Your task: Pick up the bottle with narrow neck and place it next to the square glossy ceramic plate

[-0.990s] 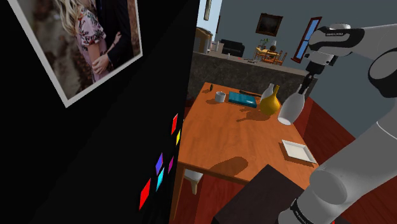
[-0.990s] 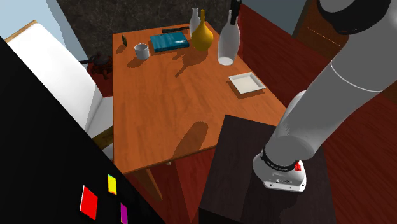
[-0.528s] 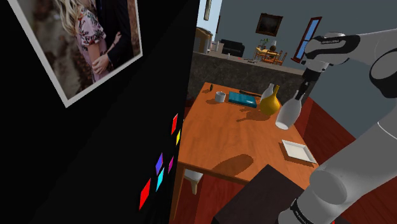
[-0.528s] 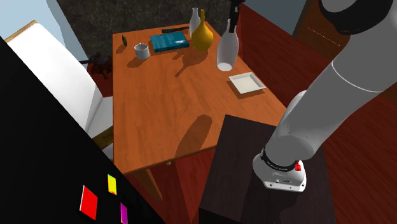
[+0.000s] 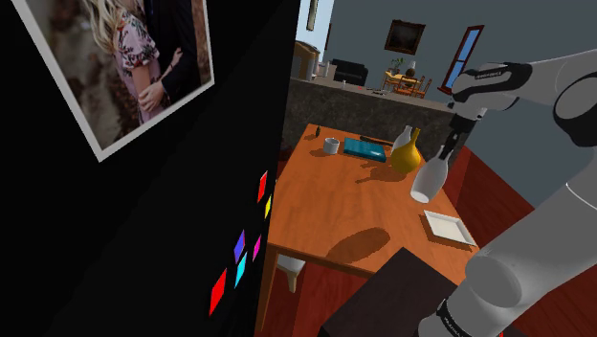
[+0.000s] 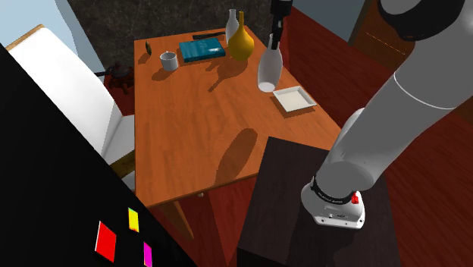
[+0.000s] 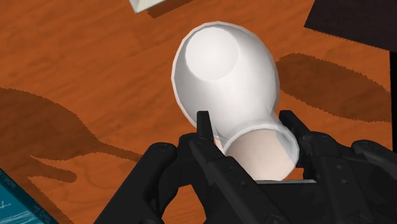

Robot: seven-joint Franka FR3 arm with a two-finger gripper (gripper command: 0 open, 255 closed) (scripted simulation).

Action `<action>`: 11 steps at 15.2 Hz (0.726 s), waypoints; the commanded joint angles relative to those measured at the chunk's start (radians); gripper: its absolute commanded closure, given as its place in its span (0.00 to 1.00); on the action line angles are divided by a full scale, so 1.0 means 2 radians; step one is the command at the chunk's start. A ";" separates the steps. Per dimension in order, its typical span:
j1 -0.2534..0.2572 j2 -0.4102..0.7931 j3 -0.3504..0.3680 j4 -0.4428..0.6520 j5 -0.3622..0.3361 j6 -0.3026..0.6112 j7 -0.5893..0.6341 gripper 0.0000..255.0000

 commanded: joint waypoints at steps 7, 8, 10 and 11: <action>-0.001 0.011 -0.004 -0.044 0.006 0.054 -0.006 1.00; -0.001 0.013 -0.005 -0.049 0.008 0.061 -0.007 1.00; -0.001 0.018 -0.006 -0.059 0.010 0.074 -0.010 1.00; -0.001 0.020 -0.007 -0.064 0.012 0.080 -0.011 1.00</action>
